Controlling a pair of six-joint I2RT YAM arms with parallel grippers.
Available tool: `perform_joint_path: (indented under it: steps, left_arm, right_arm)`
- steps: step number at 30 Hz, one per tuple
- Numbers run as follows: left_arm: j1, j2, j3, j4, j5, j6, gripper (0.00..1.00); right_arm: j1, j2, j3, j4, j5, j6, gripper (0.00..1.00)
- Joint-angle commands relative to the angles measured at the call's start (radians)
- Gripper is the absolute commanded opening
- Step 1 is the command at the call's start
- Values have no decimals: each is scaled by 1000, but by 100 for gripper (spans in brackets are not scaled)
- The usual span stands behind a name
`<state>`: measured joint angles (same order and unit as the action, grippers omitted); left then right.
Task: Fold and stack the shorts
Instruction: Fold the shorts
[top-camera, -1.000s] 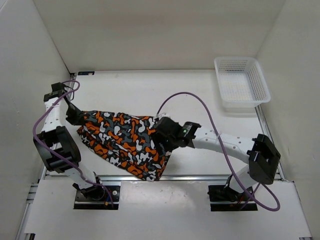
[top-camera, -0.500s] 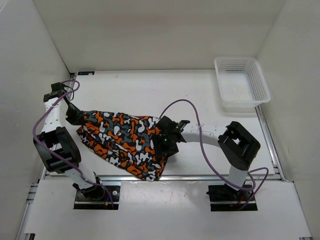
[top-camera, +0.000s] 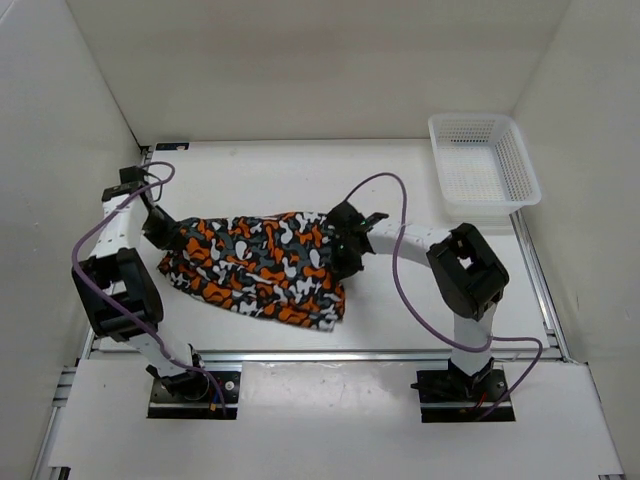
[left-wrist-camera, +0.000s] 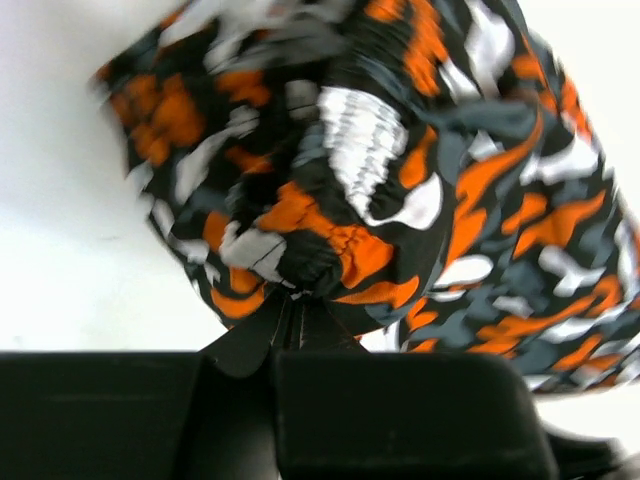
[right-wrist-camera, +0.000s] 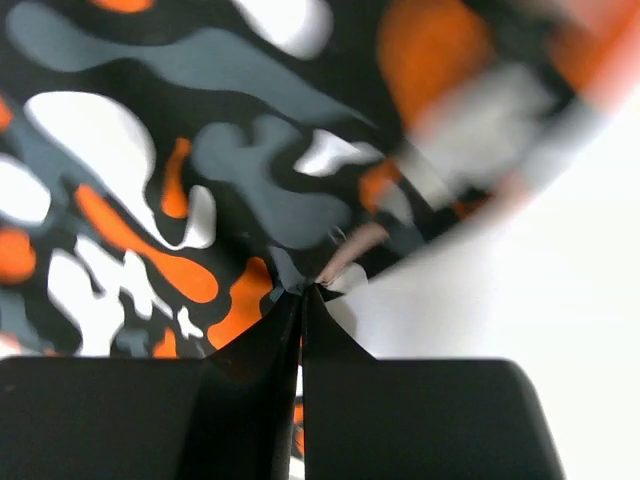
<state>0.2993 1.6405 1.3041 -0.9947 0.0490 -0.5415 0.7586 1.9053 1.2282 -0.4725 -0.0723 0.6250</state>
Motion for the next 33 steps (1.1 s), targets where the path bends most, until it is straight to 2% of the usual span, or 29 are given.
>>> perform_joint_path:
  steps: [1, 4, 7, 8, 9, 11, 12, 13, 14, 17, 18, 19, 20, 22, 23, 24, 25, 26, 27, 28, 29, 30, 31, 33]
  left_arm:
    - [-80, 59, 58, 47, 80, -32, 10]
    - [-132, 143, 151, 47, 104, -44, 10]
    - [-157, 174, 239, 25, 104, -32, 10]
    - [-166, 185, 279, 16, 104, 4, 10]
    - [-166, 185, 296, 2, 89, 21, 10]
    - [-177, 194, 310, -25, 72, 57, 10]
    - [-177, 194, 322, -39, 72, 101, 11]
    - [-177, 194, 322, -50, 72, 119, 18]
    - [-177, 203, 331, -59, 72, 133, 36]
    - [-177, 194, 331, -59, 81, 155, 68]
    - [-187, 194, 343, -59, 81, 164, 86]
    - [-187, 194, 343, -74, 59, 164, 91]
    - [-187, 194, 353, -74, 49, 164, 93]
    - [-187, 182, 336, -85, 32, 164, 89]
    - [-187, 182, 321, -85, 20, 164, 77]
    - [-187, 167, 301, -69, 20, 155, 56]
    - [-187, 157, 258, -59, 11, 144, 38]
    - [-187, 157, 239, -42, 11, 144, 23]
    - [-187, 157, 222, -30, 11, 135, 23]
    - [-187, 171, 190, -12, 31, 135, 24]
    - [-187, 180, 175, 11, 69, 135, 29]
    - [-187, 180, 166, 54, 87, 135, 44]
    - [-187, 209, 165, 54, 110, 135, 50]
    - [-187, 232, 179, 67, 111, 135, 61]
  right_arm:
    - [-120, 66, 62, -107, 290, -105, 0]
    - [-215, 89, 183, -156, 359, -160, 0]
    - [-291, 29, 249, -176, 313, -182, 0]
    - [-323, 2, 258, -176, 231, -191, 33]
    - [-332, -58, 258, -176, 203, -191, 54]
    - [-332, -122, 231, -176, 203, -191, 79]
    - [-332, -174, 220, -176, 203, -179, 86]
    - [-332, -196, 205, -176, 203, -179, 88]
    - [-332, -218, 189, -176, 203, -168, 90]
    - [-332, -297, 97, -166, 194, -133, 91]
    - [-332, -331, 50, -152, 193, -133, 90]
    - [-341, -347, 28, -152, 193, -120, 90]
    - [-341, -360, 10, -152, 193, -120, 90]
    - [-352, -400, -48, -152, 212, -82, 79]
    - [-369, -429, -70, -152, 198, -68, 75]
    - [-380, -443, -91, -129, 172, -59, 63]
    - [-398, -456, -142, -117, 142, -50, 48]
    - [-407, -466, -163, -107, 111, -50, 43]
    - [-416, -476, -183, -98, 74, -7, 42]
    - [-426, -491, -231, -83, 57, 11, 48]
    - [-426, -515, -260, -56, 31, 25, 59]
    - [-426, -526, -289, -1, 7, 44, 69]
    - [-436, -526, -333, 24, -50, 73, 77]
    - [-436, -537, -357, 60, -92, 96, 82]
